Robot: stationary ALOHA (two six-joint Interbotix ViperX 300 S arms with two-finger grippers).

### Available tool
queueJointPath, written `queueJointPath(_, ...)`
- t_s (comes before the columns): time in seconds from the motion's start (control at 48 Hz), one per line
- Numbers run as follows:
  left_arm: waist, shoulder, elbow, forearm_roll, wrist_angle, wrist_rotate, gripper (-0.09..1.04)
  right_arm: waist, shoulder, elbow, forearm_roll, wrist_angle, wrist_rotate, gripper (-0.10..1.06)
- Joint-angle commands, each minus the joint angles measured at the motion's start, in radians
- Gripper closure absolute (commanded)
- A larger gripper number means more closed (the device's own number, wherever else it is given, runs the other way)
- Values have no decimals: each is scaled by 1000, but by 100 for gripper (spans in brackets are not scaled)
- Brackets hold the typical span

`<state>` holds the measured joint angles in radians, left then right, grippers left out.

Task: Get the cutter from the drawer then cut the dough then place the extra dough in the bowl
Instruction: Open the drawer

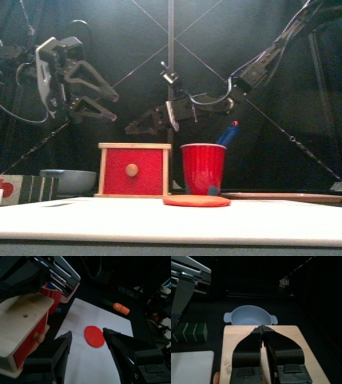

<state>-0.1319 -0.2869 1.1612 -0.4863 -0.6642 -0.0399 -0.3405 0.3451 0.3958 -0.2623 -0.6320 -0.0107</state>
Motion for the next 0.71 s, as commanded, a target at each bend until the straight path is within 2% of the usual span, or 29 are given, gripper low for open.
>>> queueJointPath(0.021, 2, 69, -67, -114, -11, 2, 7, -14, 12, -72, 0, 38, 0, 78)
queueJointPath(0.375, 2, 238, -149, -466, -54, 3, 6, -26, 52, -106, -2, 126, 2, 78)
queueJointPath(0.708, 12, 308, -196, -568, -58, -29, 6, -20, 77, -100, 2, 127, 2, 78)
